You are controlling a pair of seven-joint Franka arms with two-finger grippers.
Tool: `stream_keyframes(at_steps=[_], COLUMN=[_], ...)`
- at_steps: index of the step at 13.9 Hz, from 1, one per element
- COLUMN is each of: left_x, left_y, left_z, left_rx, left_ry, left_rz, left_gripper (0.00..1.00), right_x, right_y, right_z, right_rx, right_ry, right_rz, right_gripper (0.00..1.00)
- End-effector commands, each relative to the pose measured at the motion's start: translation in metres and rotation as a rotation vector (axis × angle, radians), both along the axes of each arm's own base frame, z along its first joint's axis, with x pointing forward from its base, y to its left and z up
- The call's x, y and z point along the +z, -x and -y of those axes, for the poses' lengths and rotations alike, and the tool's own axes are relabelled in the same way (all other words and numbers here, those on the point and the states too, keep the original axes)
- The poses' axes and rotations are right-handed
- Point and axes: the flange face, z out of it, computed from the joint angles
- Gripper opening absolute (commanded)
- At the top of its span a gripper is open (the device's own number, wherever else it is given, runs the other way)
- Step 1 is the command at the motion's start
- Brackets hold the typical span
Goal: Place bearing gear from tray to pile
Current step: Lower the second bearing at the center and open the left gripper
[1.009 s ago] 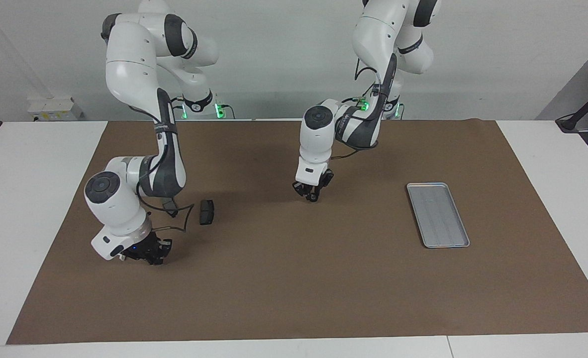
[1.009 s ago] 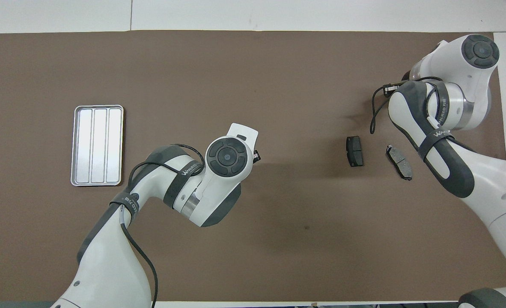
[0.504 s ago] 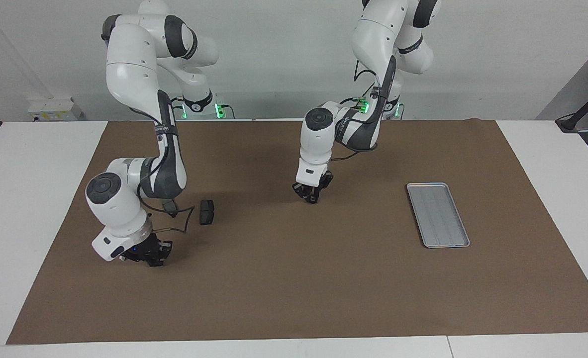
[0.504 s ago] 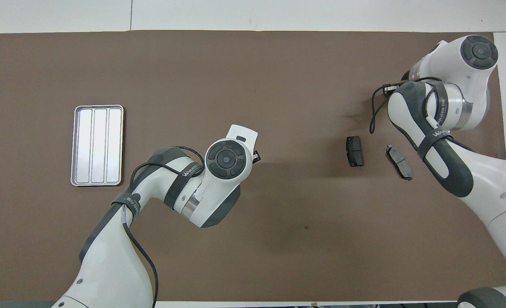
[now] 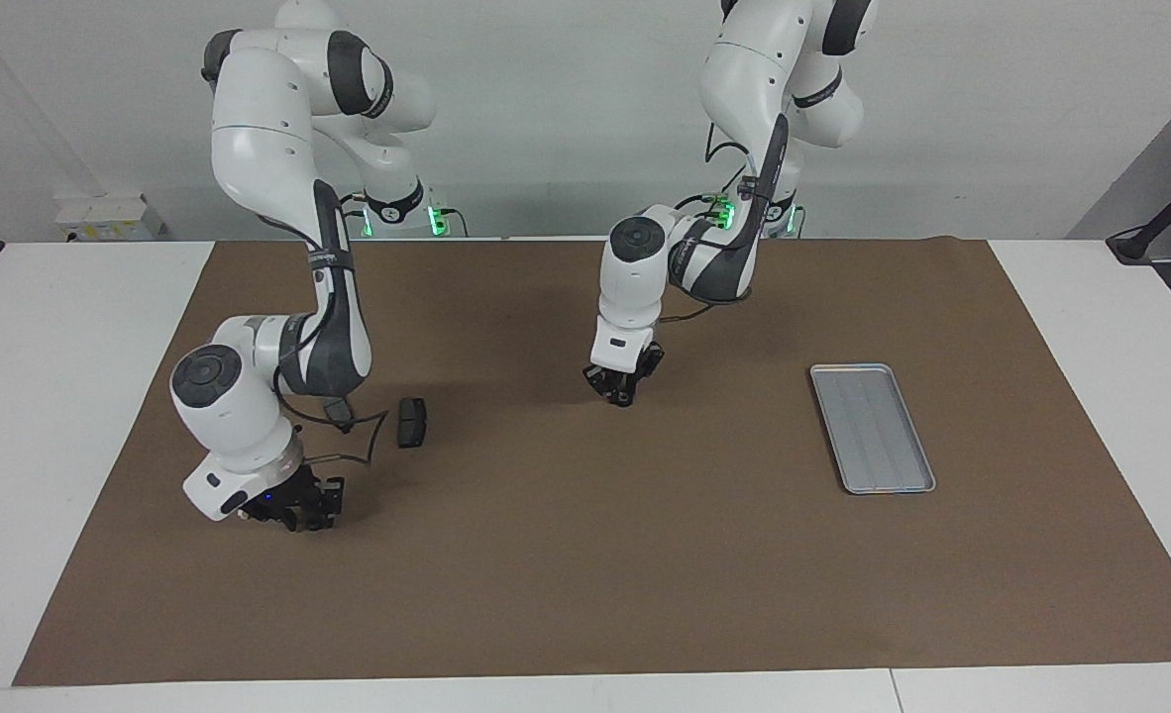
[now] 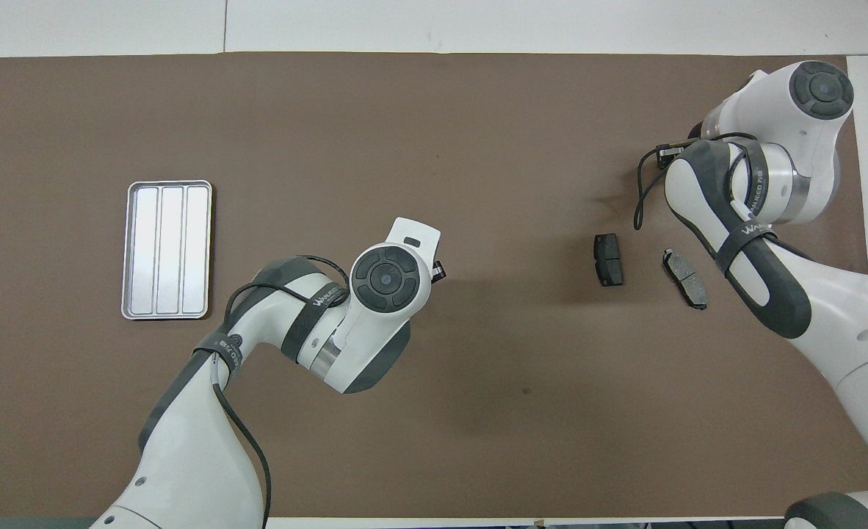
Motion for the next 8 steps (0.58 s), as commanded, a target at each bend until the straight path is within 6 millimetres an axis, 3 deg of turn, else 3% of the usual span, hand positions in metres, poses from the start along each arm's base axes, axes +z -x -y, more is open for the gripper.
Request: stream_keyframes(at_steps=[1, 2, 3, 4, 6, 8], left_x=[0.017, 0.037, 0.070, 0.102, 0.160, 0.202], left_y=[-0.004, -0.013, -0.023, -0.036, -0.055, -0.077], left_z=[0.002, -0.001, -0.008, -0.027, -0.074, -0.145], left_rx=[0.000, 0.008, 0.014, 0.019, 0.001, -0.016], left_ry=[-0.024, -0.036, -0.033, -0.028, -0.028, -0.035], left_rz=[0.017, 0.010, 0.020, 0.031, 0.045, 0.055], left_gripper=[1.00, 1.00, 1.00, 1.00, 1.00, 1.00], right_x=[0.004, 0.009, 0.019, 0.032, 0.064, 0.095], right_y=[0.001, 0.001, 0.003, 0.006, 0.014, 0.025], right_z=[0.000, -0.003, -0.004, -0.006, -0.011, -0.035], right_rx=[0.010, 0.018, 0.019, 0.023, 0.026, -0.016], right_ry=[-0.008, -0.006, -0.004, -0.004, -0.005, -0.014], right_rz=[0.005, 0.005, -0.008, -0.020, -0.041, -0.071], right_gripper=[0.83, 0.86, 0.90, 0.92, 0.94, 0.98])
